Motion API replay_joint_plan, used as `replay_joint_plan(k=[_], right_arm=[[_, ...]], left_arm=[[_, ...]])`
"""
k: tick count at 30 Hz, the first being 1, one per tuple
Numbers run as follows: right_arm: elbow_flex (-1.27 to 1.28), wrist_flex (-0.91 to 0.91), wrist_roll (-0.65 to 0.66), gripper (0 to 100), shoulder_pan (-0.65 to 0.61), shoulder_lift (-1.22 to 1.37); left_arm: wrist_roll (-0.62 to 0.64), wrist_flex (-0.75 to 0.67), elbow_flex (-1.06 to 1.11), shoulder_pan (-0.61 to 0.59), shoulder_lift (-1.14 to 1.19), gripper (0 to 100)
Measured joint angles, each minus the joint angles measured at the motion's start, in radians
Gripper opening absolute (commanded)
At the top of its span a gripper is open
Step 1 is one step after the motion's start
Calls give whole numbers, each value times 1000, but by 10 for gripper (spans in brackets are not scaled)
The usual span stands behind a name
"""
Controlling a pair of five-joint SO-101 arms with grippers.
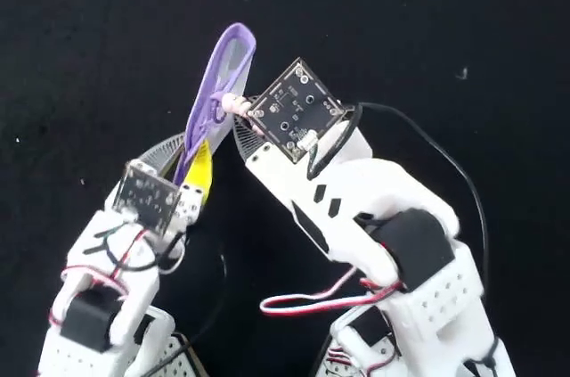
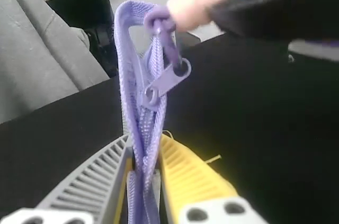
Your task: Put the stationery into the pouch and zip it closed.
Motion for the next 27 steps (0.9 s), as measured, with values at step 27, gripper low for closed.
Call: replay_joint_plan(k=[27], right_arm=[[0, -69, 77, 11, 92, -3]], left_arm=[[-34, 98, 43, -2, -132, 28]])
